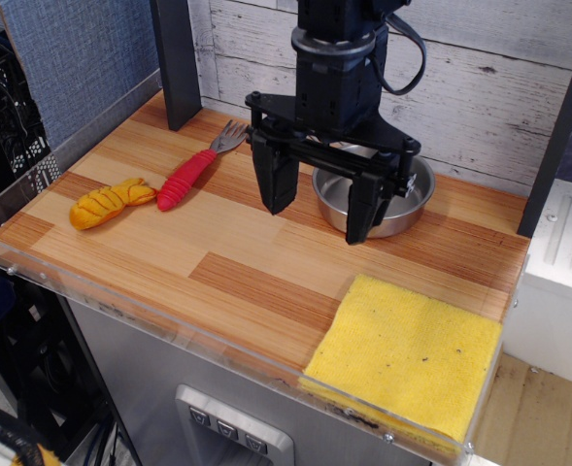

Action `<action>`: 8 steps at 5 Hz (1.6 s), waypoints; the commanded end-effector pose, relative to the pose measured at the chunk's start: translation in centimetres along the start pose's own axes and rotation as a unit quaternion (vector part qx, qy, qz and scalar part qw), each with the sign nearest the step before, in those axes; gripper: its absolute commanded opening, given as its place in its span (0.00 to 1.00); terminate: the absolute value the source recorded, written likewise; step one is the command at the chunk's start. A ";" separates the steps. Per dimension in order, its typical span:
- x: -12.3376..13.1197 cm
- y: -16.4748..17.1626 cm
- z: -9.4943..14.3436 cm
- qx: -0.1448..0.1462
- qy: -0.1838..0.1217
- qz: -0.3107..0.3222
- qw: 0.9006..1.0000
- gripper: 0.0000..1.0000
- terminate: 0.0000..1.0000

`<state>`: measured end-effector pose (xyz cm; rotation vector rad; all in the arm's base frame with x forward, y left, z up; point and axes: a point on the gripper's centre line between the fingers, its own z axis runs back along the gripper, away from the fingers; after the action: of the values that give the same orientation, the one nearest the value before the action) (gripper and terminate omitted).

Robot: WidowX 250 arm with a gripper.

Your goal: Move the sandwich from left side to right side keep it on the yellow cloth

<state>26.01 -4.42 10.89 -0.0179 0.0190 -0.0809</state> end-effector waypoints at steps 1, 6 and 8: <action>0.0 0.0 0.0 0.000 0.000 0.000 1.000 1.00 0.00; 0.1 18.2 -4.4 0.033 0.021 0.074 0.996 1.00 0.00; -0.3 24.2 -5.1 0.021 0.035 0.090 0.995 1.00 0.00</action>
<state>27.49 18.97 3.93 0.0018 0.1309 0.0943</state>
